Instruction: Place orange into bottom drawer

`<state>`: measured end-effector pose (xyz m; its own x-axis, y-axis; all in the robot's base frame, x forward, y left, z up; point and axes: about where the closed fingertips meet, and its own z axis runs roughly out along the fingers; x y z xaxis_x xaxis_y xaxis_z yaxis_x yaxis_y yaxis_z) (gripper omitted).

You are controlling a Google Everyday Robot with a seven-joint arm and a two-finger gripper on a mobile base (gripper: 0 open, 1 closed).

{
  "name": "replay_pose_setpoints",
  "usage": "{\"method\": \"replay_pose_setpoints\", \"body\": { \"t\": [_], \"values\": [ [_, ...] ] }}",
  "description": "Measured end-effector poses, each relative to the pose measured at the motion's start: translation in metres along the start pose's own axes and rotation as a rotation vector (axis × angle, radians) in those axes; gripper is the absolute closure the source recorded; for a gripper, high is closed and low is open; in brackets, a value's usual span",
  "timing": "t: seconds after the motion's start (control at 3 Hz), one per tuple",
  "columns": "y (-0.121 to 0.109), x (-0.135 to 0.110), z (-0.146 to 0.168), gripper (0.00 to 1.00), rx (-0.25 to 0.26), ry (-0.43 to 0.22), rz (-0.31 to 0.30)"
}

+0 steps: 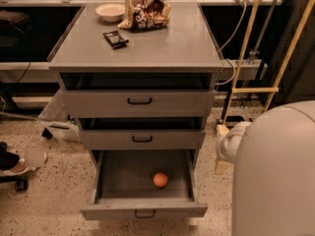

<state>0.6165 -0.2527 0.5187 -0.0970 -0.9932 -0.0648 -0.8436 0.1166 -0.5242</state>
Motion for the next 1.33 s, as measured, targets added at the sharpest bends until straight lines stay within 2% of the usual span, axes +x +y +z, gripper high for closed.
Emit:
{"method": "replay_pose_setpoints", "body": {
  "t": [0.33,0.67,1.0,1.33],
  "values": [
    [0.032,0.007,-0.033,0.0,-0.046,0.078,0.029],
    [0.086,0.033,-0.095,0.0,-0.072,0.155,0.124],
    [0.144,0.073,-0.161,0.0,-0.062,0.178,0.234],
    [0.137,0.08,-0.187,0.0,-0.007,0.178,0.265]
  ]
}}
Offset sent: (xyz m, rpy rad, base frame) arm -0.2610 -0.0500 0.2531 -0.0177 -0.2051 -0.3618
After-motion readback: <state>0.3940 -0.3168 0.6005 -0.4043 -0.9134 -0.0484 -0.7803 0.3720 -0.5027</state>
